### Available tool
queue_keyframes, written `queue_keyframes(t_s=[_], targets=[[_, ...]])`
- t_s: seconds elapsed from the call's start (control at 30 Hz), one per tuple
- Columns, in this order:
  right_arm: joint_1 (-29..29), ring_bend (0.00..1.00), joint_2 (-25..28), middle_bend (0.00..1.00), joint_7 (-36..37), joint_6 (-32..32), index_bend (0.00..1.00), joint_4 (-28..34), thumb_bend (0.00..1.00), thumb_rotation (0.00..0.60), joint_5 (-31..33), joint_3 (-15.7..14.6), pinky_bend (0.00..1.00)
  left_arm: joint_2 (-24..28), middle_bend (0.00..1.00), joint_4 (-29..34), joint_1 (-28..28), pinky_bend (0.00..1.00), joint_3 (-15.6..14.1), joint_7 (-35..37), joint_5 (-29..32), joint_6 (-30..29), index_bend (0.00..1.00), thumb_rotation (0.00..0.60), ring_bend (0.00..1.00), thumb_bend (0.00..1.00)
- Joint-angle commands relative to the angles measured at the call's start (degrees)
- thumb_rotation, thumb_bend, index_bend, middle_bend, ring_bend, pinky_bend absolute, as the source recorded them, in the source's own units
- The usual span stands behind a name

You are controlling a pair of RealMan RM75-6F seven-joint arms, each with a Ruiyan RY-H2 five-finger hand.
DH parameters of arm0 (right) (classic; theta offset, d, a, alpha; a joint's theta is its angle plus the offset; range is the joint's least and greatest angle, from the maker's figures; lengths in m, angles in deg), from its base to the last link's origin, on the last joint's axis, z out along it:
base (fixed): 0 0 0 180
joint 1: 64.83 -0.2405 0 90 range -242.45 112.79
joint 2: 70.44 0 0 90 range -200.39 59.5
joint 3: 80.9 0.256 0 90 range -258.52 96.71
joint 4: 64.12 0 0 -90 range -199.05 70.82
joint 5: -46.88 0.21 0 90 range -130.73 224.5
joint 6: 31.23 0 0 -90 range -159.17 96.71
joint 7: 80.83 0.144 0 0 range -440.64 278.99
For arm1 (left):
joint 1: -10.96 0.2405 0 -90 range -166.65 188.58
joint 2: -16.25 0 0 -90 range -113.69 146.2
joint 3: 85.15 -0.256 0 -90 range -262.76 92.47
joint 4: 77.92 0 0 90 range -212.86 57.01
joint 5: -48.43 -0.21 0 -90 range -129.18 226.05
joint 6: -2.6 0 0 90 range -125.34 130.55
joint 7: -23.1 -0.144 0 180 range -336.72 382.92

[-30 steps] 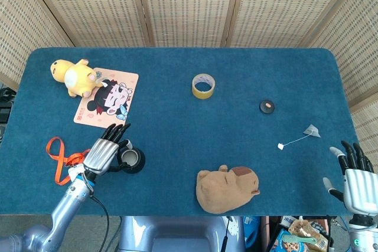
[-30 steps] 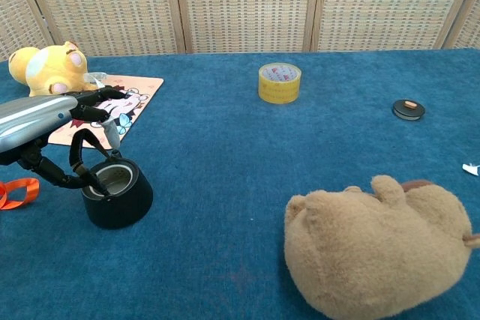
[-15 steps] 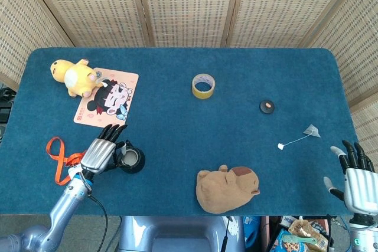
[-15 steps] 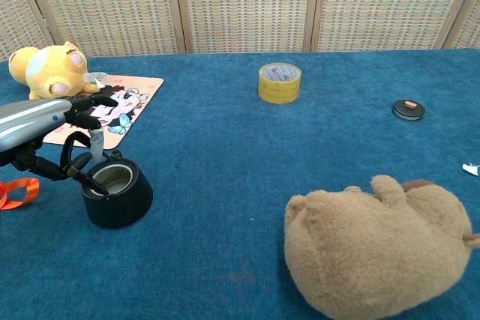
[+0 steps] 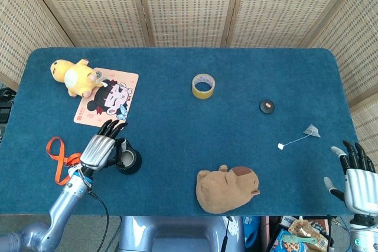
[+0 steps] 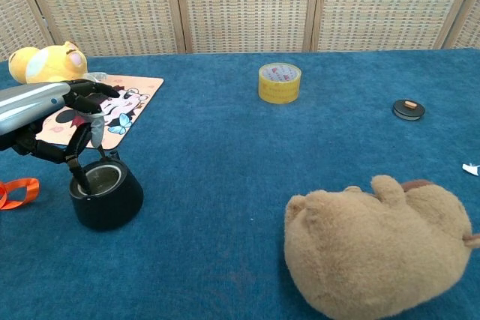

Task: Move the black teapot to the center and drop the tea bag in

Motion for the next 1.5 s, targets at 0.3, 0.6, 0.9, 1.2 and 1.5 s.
queue_keyframes(t_s=[0.3,0.6,0.9,1.2,1.5], targets=[[-0.1,0.05,0.1,0.18,0.0,0.5,0.26,0.2,0.38,0.600,-0.2,-0.2,0.23,2.0,0.12,2.0,-5.2,0.00,4.3,0.6,1.2,3.6,0.71,0.600,0.00,0.62],[-0.7,0.05,0.6,0.18,-0.6,1.5,0.26,0.8,0.38,0.600,-0.2,-0.3,0.23,1.8,0.12,1.0,-11.4,0.00,8.1,-0.5,6.0,10.0,0.71,0.600,0.00,0.62],[-1.1,0.05,1.5,0.18,-2.2,1.8,0.26,2.2,0.38,0.600,-0.9,-0.3,0.23,-1.9,0.12,-4.1,-19.7,0.00,11.5,-4.6,11.8,16.5,0.71,0.600,0.00,0.62],[-1.8,0.05,2.5,0.18,-3.8,2.5,0.26,4.0,0.38,0.600,-1.4,-0.4,0.23,-8.4,0.12,-12.5,-28.7,0.00,13.4,-8.8,16.9,21.4,0.71,0.600,0.00,0.62],[-2.1,0.05,3.4,0.18,-4.1,2.9,0.26,4.8,0.38,0.600,-1.7,-0.5,0.23,-14.2,0.12,-19.7,-36.8,0.00,15.1,-12.8,24.0,24.3,0.71,0.600,0.00,0.62]])
